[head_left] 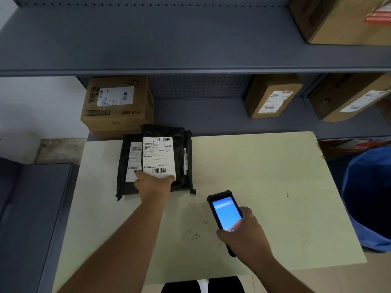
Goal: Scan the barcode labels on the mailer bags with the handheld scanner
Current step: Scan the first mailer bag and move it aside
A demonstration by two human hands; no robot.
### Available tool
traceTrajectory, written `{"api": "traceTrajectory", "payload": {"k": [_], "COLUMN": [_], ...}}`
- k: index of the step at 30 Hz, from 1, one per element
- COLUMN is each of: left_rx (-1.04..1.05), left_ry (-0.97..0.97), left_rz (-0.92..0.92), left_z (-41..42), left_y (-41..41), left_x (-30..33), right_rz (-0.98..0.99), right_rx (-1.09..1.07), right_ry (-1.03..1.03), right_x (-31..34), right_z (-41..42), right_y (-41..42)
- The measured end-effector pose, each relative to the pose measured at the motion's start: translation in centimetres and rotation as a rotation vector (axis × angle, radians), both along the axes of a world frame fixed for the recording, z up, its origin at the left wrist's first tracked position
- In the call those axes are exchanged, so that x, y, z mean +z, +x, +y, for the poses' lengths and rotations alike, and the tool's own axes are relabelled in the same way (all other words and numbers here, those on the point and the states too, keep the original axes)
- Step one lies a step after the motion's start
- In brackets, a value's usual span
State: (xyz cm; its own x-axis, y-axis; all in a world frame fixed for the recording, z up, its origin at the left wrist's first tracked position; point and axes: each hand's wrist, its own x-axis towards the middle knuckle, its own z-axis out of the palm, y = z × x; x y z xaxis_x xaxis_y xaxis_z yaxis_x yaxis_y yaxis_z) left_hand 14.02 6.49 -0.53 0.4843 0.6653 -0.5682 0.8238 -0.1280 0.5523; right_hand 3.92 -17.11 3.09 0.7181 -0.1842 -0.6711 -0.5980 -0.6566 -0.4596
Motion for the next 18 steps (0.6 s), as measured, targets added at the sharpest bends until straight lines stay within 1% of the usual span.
{"api": "traceTrajectory", "payload": {"k": [8,12,18], "left_rx": [0.141,0.116,0.076], "left_ry": [-0.204,-0.337,-0.437], "left_rz": [-0.127,-0.134,-0.192], "left_z": [0.4,0.6,0.7], "left_y": [-0.9,-1.1,-1.7], "left_x": [0.5,0.7,1.6], "right_rz": [-0.043,-0.044,-0.048], "right_rx": [0.082,0.127,0.200], "right_ry": [0.001,0.000,0.006], "right_x": [3.1,4.4,7.0], "right_z": [-0.1,0.0,-0.3], "right_y": [1.2,1.8,2.7]}}
